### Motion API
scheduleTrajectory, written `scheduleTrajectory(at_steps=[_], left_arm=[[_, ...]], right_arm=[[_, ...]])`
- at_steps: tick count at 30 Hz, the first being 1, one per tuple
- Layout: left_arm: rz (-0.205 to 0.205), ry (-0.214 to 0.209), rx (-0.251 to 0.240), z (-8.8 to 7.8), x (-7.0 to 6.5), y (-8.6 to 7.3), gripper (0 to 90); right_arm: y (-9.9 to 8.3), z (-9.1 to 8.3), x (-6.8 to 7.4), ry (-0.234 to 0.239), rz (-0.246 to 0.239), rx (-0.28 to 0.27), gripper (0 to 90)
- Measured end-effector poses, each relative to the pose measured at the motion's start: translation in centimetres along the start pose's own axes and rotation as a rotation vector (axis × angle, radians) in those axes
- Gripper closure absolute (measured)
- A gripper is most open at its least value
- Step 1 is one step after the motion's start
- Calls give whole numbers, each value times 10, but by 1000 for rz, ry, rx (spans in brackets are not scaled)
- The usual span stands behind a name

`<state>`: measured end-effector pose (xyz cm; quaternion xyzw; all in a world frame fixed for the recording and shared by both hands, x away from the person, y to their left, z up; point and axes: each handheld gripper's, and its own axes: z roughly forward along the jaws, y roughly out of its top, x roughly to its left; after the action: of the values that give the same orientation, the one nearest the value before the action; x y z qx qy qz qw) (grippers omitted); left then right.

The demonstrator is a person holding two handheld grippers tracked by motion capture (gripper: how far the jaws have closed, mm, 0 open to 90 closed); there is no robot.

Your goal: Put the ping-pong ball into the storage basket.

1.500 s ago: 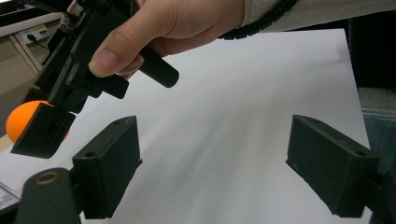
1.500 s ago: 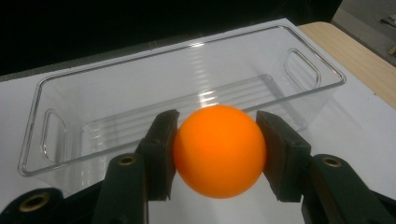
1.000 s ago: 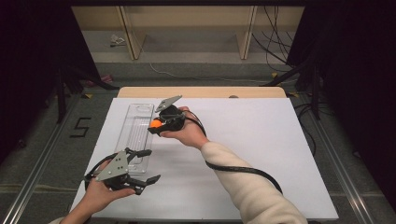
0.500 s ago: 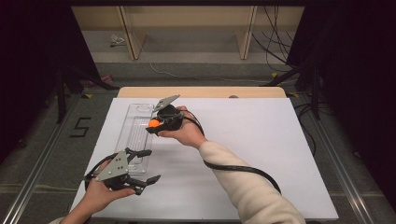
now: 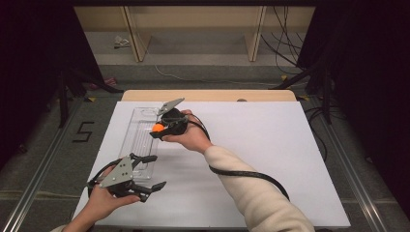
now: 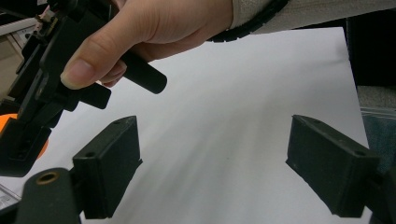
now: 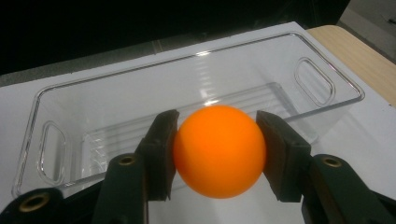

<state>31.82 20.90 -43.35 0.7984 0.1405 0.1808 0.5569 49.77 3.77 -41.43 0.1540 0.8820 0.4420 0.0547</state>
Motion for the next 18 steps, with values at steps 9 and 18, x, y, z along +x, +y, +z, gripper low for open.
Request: scheduleTrajectory(at_steps=[9,18], left_arm=[[0,-1,1,0,0,0,168],[1,-1,2,0,0,0,168]], right_arm=[[2,2,1,4,0,4,514],[7,6,3,11,-10,4,514]])
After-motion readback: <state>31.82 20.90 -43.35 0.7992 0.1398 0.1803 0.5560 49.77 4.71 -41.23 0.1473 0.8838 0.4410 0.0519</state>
